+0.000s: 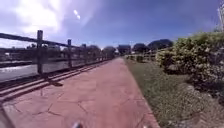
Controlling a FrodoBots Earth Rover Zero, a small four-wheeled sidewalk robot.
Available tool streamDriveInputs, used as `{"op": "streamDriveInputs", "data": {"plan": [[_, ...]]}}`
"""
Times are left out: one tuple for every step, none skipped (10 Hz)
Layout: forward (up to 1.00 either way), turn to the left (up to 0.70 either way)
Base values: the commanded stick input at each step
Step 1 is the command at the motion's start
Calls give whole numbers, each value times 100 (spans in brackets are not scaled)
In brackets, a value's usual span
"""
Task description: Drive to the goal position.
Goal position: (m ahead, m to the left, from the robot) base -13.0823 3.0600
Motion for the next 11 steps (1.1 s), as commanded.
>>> {"op": "streamDriveInputs", "data": {"plan": [[70, 0], [70, 0], [70, 0], [70, 0], [70, 0], [70, 0], [70, 0], [70, 0], [70, 0], [70, 0], [70, 0]]}}
